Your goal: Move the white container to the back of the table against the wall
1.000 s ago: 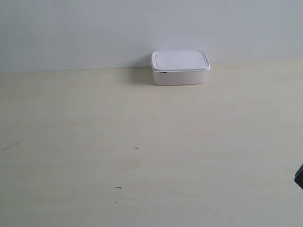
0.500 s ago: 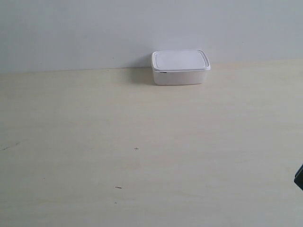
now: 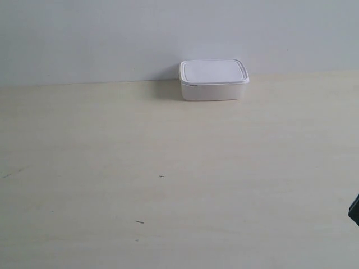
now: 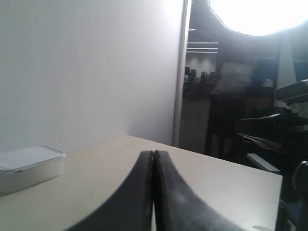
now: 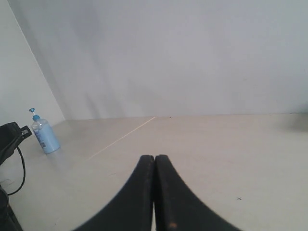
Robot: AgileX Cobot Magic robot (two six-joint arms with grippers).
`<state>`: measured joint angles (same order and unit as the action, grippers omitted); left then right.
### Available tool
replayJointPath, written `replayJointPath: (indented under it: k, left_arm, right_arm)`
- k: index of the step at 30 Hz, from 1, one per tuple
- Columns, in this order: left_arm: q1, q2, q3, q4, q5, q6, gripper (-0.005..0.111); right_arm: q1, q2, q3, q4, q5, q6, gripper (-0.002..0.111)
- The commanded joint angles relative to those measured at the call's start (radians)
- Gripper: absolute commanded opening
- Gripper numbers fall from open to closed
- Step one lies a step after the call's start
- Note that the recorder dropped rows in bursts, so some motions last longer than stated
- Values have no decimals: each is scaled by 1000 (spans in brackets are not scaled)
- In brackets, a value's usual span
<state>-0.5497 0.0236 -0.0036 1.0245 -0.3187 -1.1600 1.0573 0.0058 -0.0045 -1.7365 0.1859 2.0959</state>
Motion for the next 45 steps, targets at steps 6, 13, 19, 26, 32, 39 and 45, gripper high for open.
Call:
replayJointPath:
  k: [6, 13, 19, 26, 32, 39, 45]
  left_arm:
    - [183, -24, 4, 0, 2, 5, 0]
    - [328, -24, 4, 0, 2, 5, 0]
    - [474, -24, 4, 0, 2, 5, 0]
    - [677, -24, 4, 0, 2, 5, 0]
    - [845, -24, 4, 0, 2, 5, 0]
    - [947, -24, 4, 0, 2, 5, 0]
    - [935, -24, 4, 0, 2, 5, 0]
  right_arm:
    - [-98, -6, 5, -8, -5, -2, 0]
    - [-272, -6, 5, -8, -5, -2, 0]
    - [-453, -6, 5, -8, -5, -2, 0]
    - [-694, -6, 5, -8, -5, -2, 0]
    - [-922, -6, 5, -8, -5, -2, 0]
    - [-1025, -6, 5, -8, -2, -2, 0]
    - [-1025, -6, 5, -8, -2, -2, 0]
